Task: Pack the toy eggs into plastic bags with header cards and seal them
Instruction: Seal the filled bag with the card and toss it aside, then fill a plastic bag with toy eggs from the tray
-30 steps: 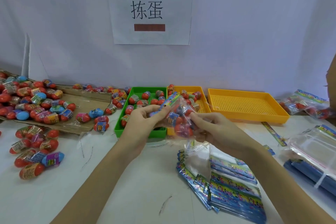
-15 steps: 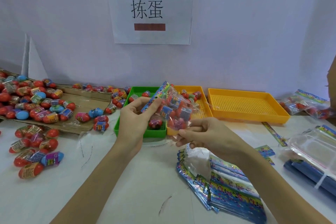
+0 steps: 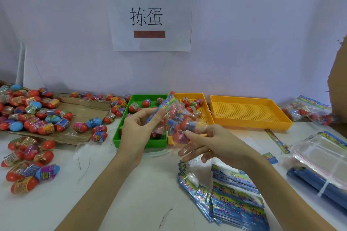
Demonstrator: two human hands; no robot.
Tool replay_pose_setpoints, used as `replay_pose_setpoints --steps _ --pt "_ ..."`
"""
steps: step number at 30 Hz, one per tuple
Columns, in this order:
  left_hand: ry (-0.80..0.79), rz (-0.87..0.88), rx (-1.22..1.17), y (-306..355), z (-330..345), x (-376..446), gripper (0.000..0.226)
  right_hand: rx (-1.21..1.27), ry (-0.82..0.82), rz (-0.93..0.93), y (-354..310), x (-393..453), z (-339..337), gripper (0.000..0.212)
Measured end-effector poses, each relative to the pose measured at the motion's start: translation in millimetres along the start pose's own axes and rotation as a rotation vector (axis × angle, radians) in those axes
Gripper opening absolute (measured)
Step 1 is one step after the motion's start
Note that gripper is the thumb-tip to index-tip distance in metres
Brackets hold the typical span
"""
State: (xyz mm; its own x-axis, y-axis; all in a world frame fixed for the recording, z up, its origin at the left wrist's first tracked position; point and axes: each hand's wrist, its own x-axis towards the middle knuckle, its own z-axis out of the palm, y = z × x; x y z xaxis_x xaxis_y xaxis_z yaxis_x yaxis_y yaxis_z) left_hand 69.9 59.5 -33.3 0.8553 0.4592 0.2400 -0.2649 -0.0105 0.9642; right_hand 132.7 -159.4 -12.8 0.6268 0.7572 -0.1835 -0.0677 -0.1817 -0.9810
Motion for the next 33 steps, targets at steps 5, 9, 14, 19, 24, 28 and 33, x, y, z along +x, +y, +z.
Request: replay_pose_setpoints --steps 5,9,14,19,24,28,33 --pt "0.071 0.031 0.098 3 -2 5 0.054 0.323 0.173 -0.058 -5 0 -28 0.048" --pt "0.102 0.048 0.178 4 -6 5 0.047 0.924 0.262 -0.391 -14 -9 -59 0.039" --pt "-0.108 0.253 0.476 -3 5 -10 0.029 0.993 0.281 -0.319 -5 -2 -52 0.035" --pt "-0.515 0.026 0.21 -13 42 -37 0.058 1.159 0.087 -0.224 3 14 -11 0.022" --pt "-0.27 0.019 0.073 -14 47 -37 0.038 1.114 0.037 -0.172 8 19 12 0.022" --pt "-0.18 0.13 0.128 -7 32 -29 0.007 0.959 0.171 -0.253 -1 12 -6 0.022" --pt "-0.079 0.277 0.358 -3 18 -20 0.01 -0.262 0.709 -0.144 -4 -8 -56 0.015"
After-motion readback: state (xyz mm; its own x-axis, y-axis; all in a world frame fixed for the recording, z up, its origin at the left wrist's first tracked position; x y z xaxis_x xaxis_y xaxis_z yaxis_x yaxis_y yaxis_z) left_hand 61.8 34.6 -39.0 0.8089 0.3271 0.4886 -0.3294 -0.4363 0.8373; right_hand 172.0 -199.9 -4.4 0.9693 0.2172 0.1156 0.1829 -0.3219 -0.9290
